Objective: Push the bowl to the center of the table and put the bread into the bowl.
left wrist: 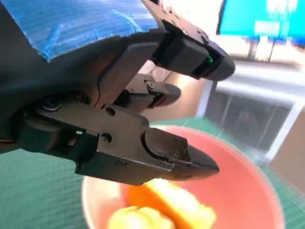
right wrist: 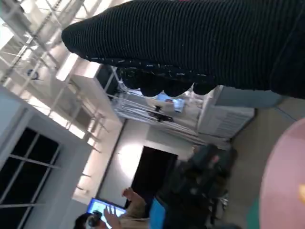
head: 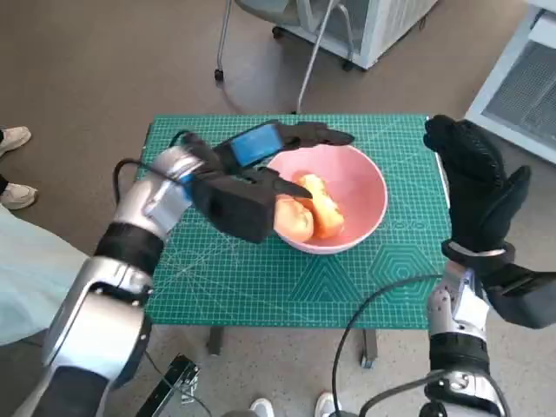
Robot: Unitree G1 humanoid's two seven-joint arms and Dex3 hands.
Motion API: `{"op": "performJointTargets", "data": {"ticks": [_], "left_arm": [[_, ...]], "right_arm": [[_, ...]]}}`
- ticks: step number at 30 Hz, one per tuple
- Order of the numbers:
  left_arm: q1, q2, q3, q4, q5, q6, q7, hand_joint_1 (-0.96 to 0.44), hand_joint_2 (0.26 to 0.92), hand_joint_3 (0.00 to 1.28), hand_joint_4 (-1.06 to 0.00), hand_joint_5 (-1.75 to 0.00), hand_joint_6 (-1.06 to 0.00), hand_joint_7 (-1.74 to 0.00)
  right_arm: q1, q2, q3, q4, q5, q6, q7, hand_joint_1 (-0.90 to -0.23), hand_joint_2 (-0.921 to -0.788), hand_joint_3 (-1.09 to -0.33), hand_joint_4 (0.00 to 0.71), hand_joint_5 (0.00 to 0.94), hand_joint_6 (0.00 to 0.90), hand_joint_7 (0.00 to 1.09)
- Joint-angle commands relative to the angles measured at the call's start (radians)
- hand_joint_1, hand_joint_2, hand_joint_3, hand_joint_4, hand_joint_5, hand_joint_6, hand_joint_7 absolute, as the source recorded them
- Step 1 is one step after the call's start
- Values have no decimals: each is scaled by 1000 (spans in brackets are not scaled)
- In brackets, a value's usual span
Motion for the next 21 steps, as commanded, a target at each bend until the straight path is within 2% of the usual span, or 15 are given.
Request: {"op": "performJointTargets", "data": {"ticks": [1,5,10,13,16,21], "left_arm": [[87,-27,126,-51,-171,-25,-2,-212,870,1,-388,-46,-499,-227],[158,-65,203,-126,-286,-21,-3,-275,872,2,-349,-21,-456,-218],[264,-110,269,-260,-363,-11,55,-286,874,2,-319,-5,-412,-206],[318,-126,294,-337,-388,11,77,-227,871,1,-296,-1,-372,-193],[365,-128,312,-404,-421,39,64,-161,868,1,-277,0,-344,-185],[411,-119,329,-467,-449,61,36,-60,864,1,-231,0,-293,-168]], "right_arm": [[-8,2,9,-17,-12,17,-22,-641,-921,-731,369,4,106,613],[-20,-1,17,-23,-37,11,-49,-642,-921,-736,361,1,86,629],[-29,5,29,-49,-95,9,-120,-627,-921,-745,357,0,69,637],[-31,11,40,-63,-132,7,-161,-619,-921,-755,357,0,58,639],[-31,14,52,-79,-165,10,-197,-615,-921,-767,356,0,53,643],[-29,12,66,-98,-182,27,-227,-613,-921,-779,352,0,44,658]]}}
